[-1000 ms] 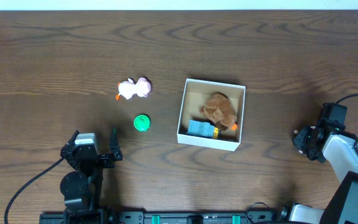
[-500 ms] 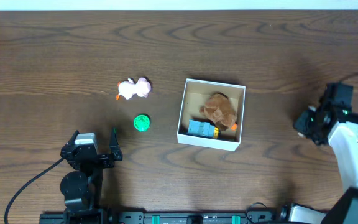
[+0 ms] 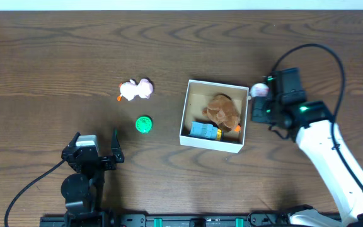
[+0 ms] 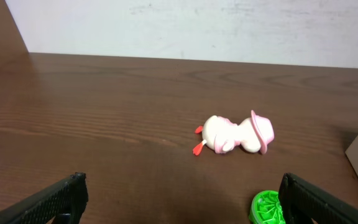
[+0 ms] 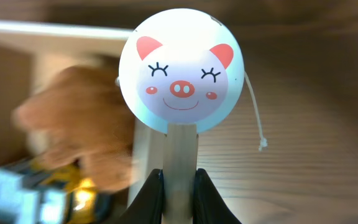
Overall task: Pack container
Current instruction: 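Lift the rattle drum and carry it left toward the box, then lower the rattle drum into the box's right side beside the bear, then open the right gripper and raise it back to the right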
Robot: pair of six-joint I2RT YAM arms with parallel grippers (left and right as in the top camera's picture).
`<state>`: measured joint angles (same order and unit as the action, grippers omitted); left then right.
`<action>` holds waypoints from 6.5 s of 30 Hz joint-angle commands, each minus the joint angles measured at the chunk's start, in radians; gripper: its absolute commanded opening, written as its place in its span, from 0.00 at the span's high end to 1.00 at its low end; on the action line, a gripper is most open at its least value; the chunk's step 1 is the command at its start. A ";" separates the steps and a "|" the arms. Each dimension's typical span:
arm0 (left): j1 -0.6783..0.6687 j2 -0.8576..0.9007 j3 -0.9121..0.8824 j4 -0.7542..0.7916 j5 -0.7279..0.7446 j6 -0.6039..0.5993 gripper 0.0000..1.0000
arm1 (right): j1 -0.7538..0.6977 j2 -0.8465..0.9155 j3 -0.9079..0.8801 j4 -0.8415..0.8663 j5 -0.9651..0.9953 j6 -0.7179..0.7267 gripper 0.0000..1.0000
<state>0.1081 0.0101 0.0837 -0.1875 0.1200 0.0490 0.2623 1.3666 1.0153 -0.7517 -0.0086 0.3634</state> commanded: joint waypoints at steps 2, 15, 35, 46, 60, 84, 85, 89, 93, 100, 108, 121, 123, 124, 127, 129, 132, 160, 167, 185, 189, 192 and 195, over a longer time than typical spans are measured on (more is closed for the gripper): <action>-0.004 -0.006 -0.014 -0.035 -0.001 -0.005 0.02 | 0.105 -0.014 0.015 0.039 0.001 0.044 0.99; -0.004 -0.006 -0.014 -0.035 -0.001 -0.005 0.02 | 0.216 -0.003 0.015 0.088 0.070 0.101 0.99; -0.004 -0.006 -0.014 -0.035 -0.001 -0.005 0.02 | 0.217 0.158 0.014 0.108 0.129 0.227 0.95; -0.004 -0.006 -0.014 -0.035 -0.001 -0.005 0.02 | 0.217 0.150 0.019 0.111 0.124 0.223 0.35; -0.004 -0.006 -0.014 -0.035 -0.001 -0.005 0.02 | 0.201 -0.047 0.183 -0.020 0.271 0.170 0.38; -0.004 -0.006 -0.014 -0.035 -0.001 -0.005 0.02 | 0.087 -0.006 0.161 -0.129 0.199 0.005 0.99; -0.004 -0.006 -0.014 -0.035 -0.001 -0.005 0.02 | 0.096 0.006 0.161 -0.127 0.199 0.005 0.99; -0.004 -0.006 -0.014 -0.035 -0.001 -0.005 0.02 | 0.120 0.065 0.161 -0.109 0.199 0.006 0.99; -0.004 -0.006 -0.014 -0.035 -0.001 -0.005 0.02 | 0.137 0.138 0.161 -0.070 0.198 0.006 0.99; -0.004 -0.006 -0.014 -0.035 -0.001 -0.005 0.02 | 0.164 0.254 0.161 -0.026 0.191 0.005 0.99; -0.004 -0.006 -0.014 -0.035 -0.001 -0.005 0.02 | 0.188 0.323 0.161 -0.011 0.183 -0.006 0.99; -0.004 -0.006 -0.014 -0.035 -0.001 -0.005 0.02 | 0.240 0.333 0.161 -0.083 0.171 0.003 0.99; -0.004 -0.006 -0.014 -0.035 -0.001 -0.005 0.02 | 0.250 0.333 0.161 -0.087 0.164 0.006 0.99; -0.004 -0.006 -0.014 -0.035 -0.001 -0.005 0.02 | 0.255 0.333 0.161 -0.087 0.160 0.008 0.99; -0.004 -0.006 -0.014 -0.035 -0.001 -0.005 0.02 | 0.268 0.333 0.161 -0.086 0.161 0.027 0.99; -0.004 -0.006 -0.014 -0.035 -0.001 -0.005 0.02 | 0.271 0.333 0.161 -0.076 0.162 0.032 0.99; -0.004 -0.006 -0.014 -0.035 -0.001 -0.005 0.02 | 0.271 0.333 0.161 -0.060 0.162 0.032 0.99; -0.004 -0.006 -0.014 -0.035 -0.001 -0.005 0.02 | -0.024 0.163 0.297 -0.140 0.218 -0.006 0.98; -0.004 -0.006 -0.014 -0.035 -0.001 -0.005 0.02 | -0.199 0.163 0.296 -0.184 0.214 -0.066 0.17; -0.004 -0.006 -0.014 -0.035 -0.001 -0.005 0.02 | -0.242 0.163 0.296 -0.200 0.214 -0.065 0.01; -0.004 -0.006 -0.014 -0.035 -0.001 -0.005 0.02 | -0.242 0.163 0.296 -0.200 0.214 -0.065 0.01; -0.004 -0.006 -0.014 -0.031 -0.001 -0.005 0.02 | -0.242 0.163 0.296 -0.200 0.214 -0.065 0.01; -0.004 -0.006 -0.014 -0.031 0.030 -0.016 0.02 | -0.242 0.163 0.296 -0.200 0.214 -0.065 0.01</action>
<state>0.1081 0.0101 0.0837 -0.1867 0.1207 0.0486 0.0254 1.5360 1.2984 -0.9497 0.1989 0.3088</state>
